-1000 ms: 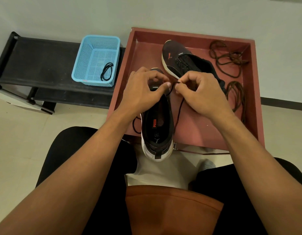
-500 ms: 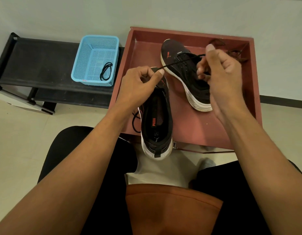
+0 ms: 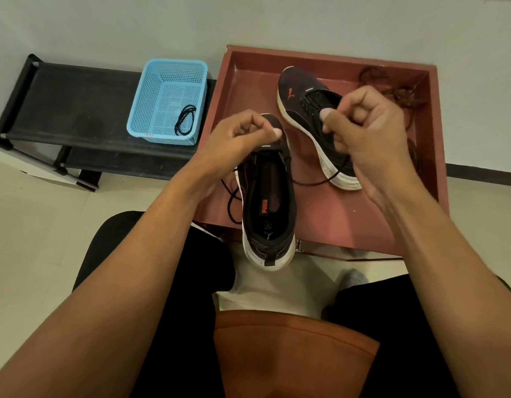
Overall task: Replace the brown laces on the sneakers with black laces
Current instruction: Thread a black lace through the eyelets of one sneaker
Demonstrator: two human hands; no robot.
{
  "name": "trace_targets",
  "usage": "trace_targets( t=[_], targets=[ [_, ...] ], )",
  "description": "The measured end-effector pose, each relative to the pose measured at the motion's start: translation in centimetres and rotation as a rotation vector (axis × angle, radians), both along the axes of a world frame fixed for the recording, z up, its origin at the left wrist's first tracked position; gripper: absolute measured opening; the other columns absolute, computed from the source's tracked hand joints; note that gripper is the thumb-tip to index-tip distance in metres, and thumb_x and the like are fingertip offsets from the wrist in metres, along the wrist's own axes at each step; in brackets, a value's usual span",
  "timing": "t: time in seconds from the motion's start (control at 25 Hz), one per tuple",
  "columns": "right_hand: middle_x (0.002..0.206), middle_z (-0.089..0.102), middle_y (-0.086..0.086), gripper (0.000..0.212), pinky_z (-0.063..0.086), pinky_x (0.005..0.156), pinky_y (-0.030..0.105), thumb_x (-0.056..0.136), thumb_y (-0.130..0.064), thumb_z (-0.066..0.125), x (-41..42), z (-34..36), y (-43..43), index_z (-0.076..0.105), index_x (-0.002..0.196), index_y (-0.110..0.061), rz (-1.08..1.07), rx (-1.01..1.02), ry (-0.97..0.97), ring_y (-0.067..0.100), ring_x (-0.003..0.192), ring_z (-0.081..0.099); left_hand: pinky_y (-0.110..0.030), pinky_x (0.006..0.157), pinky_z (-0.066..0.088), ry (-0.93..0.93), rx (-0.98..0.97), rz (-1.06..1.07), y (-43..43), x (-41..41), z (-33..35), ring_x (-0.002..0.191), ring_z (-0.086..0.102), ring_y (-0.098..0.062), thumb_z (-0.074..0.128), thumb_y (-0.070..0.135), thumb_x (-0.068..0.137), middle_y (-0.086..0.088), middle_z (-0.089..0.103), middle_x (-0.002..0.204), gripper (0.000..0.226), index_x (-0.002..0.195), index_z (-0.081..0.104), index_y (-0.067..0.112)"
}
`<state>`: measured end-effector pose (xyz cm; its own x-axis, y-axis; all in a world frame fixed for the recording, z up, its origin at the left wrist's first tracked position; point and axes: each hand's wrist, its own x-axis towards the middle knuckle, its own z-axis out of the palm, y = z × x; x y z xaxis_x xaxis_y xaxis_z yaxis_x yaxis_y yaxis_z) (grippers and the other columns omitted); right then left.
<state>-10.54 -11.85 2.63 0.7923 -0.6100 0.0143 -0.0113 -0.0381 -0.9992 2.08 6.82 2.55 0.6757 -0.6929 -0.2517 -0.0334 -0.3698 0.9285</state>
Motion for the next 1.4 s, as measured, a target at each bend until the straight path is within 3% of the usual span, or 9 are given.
trace_targets(
  t=[0.12, 0.2, 0.32, 0.56, 0.72, 0.8, 0.88, 1.04, 1.4],
  targets=[
    [0.079, 0.078, 0.001, 0.013, 0.043, 0.058, 0.022, 0.103, -0.017, 0.065, 0.4, -0.6, 1.2, 0.053, 0.099, -0.013, 0.18, -0.245, 0.118, 0.013, 0.054, 0.058, -0.029, 0.065, 0.046, -0.134, 0.186, 0.247, 0.8, 1.3, -1.7, 0.063, 0.057, -0.01, 0.075, 0.042, 0.088, 0.001, 0.061, 0.071, 0.025, 0.078, 0.065, 0.021],
    [0.085, 0.08, -0.009, 0.016, 0.051, 0.073, 0.035, 0.105, -0.023, 0.06, 0.6, -1.0, 1.8, 0.053, 0.108, -0.01, 0.272, -0.375, 0.171, 0.029, 0.071, 0.068, -0.028, 0.058, 0.047, -0.163, 0.285, 0.173, 1.6, 1.3, -2.0, 0.058, 0.062, -0.014, 0.077, 0.049, 0.087, -0.003, 0.067, 0.068, 0.035, 0.073, 0.067, 0.018],
    [0.091, 0.079, -0.019, 0.013, 0.051, 0.09, 0.034, 0.105, -0.026, 0.061, 0.9, -1.9, 2.5, 0.058, 0.111, -0.015, 0.368, -0.471, 0.21, 0.013, 0.088, 0.073, -0.028, 0.052, 0.054, -0.079, 0.328, 0.041, 2.3, 0.4, -1.3, 0.062, 0.072, -0.019, 0.085, 0.048, 0.082, -0.009, 0.075, 0.073, 0.042, 0.09, 0.07, 0.009],
    [0.09, 0.074, -0.013, 0.005, 0.058, 0.082, 0.029, 0.089, -0.033, 0.082, 1.3, -3.2, 3.7, 0.081, 0.094, -0.031, 0.328, -0.622, 0.307, 0.002, 0.086, 0.069, -0.041, 0.065, 0.066, 0.037, 0.318, 0.117, 2.2, 0.0, -1.5, 0.069, 0.077, -0.022, 0.091, 0.019, 0.078, -0.016, 0.076, 0.078, 0.025, 0.092, 0.075, 0.006],
    [0.094, 0.066, -0.011, 0.009, 0.058, 0.078, 0.036, 0.089, -0.034, 0.078, 1.8, -3.8, 4.8, 0.083, 0.097, -0.032, 0.331, -0.756, 0.375, 0.007, 0.087, 0.063, -0.039, 0.066, 0.066, 0.078, 0.282, 0.191, 2.4, 0.0, -1.4, 0.07, 0.077, -0.023, 0.084, 0.006, 0.081, -0.014, 0.077, 0.076, 0.003, 0.083, 0.081, 0.005],
    [0.093, 0.061, -0.014, 0.01, 0.052, 0.069, 0.026, 0.091, -0.035, 0.075, 1.9, -3.7, 5.3, 0.082, 0.099, -0.032, 0.286, -0.82, 0.42, 0.004, 0.084, 0.057, -0.038, 0.068, 0.066, 0.088, 0.244, 0.208, 2.3, -0.1, -1.5, 0.073, 0.077, -0.027, 0.081, 0.001, 0.083, -0.019, 0.077, 0.081, 0.001, 0.083, 0.08, 0.002],
    [0.088, 0.062, -0.016, 0.01, 0.043, 0.065, 0.022, 0.092, -0.037, 0.075, 1.9, -3.5, 5.5, 0.081, 0.099, -0.035, 0.192, -0.836, 0.462, 0.004, 0.083, 0.057, -0.034, 0.068, 0.065, 0.072, 0.202, 0.211, 2.0, 0.0, -1.6, 0.07, 0.075, -0.021, 0.08, 0.001, 0.084, -0.013, 0.076, 0.077, 0.001, 0.085, 0.08, 0.001],
    [0.085, 0.074, -0.014, 0.01, 0.057, 0.077, 0.035, 0.09, -0.042, 0.076, 1.8, -3.3, 5.4, 0.081, 0.097, -0.036, 0.048, -0.819, 0.499, 0.011, 0.089, 0.069, -0.021, 0.059, 0.058, 0.056, 0.148, 0.162, 0.8, -0.3, -1.5, 0.062, 0.072, -0.007, 0.076, 0.001, 0.09, -0.002, 0.073, 0.07, 0.005, 0.087, 0.079, 0.003],
    [0.081, 0.075, -0.016, 0.007, 0.06, 0.077, 0.038, 0.087, -0.042, 0.078, 2.3, -4.0, 5.8, 0.082, 0.091, -0.038, -0.026, -0.592, 0.46, 0.005, 0.084, 0.069, -0.016, 0.054, 0.054, 0.058, 0.177, 0.152, 0.6, -0.3, -1.8, 0.061, 0.071, -0.004, 0.074, 0.001, 0.092, -0.011, 0.074, 0.082, 0.008, 0.099, 0.078, 0.001]
  ],
)
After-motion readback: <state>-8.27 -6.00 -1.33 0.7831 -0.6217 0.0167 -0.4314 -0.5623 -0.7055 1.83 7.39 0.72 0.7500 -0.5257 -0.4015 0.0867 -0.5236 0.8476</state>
